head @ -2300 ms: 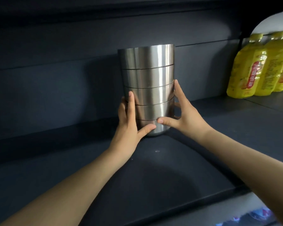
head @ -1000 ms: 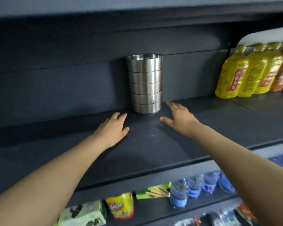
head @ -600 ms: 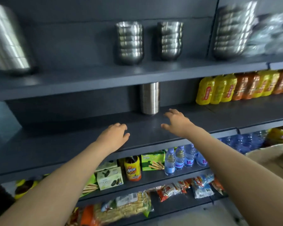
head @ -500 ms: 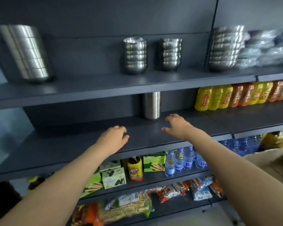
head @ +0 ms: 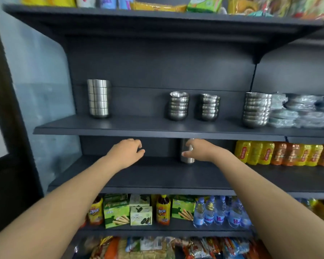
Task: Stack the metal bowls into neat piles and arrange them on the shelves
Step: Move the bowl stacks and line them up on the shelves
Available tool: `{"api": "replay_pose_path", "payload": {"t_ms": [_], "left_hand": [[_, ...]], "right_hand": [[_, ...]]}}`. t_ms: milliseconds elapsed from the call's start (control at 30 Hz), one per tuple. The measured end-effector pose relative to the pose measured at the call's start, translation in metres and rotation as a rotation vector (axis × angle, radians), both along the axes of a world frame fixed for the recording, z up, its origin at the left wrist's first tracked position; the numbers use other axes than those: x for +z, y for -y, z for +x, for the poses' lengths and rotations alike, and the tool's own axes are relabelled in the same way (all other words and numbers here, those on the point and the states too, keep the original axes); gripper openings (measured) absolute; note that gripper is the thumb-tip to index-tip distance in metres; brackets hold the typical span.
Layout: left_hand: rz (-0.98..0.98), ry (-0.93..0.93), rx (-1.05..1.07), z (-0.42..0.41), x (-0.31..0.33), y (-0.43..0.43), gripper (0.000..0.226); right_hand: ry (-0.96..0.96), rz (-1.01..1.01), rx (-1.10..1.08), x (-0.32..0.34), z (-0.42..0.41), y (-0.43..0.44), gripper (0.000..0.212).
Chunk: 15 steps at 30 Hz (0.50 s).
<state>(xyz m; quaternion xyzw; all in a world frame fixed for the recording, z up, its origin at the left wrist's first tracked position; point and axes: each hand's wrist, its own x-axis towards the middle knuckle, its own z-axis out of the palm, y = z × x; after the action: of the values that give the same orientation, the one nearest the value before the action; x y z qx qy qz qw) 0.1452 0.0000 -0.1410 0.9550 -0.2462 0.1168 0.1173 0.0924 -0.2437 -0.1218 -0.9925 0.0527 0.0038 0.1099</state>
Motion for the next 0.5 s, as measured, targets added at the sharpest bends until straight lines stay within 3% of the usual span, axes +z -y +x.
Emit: {"api": "replay_pose_path", "payload": {"t_ms": [200, 500], "left_hand": [[-0.013, 0.026, 0.12, -0.034, 0.025, -0.029, 0.034], [0.032, 0.119, 0.234, -0.05, 0.074, -0.069, 0.032]], "right_hand": [[0.057, -0.128, 0.082, 0.028, -0.016, -0.019, 0.056], [0.122, -0.082, 0.246, 0.063, 0.003, -0.059, 0.058]]}}
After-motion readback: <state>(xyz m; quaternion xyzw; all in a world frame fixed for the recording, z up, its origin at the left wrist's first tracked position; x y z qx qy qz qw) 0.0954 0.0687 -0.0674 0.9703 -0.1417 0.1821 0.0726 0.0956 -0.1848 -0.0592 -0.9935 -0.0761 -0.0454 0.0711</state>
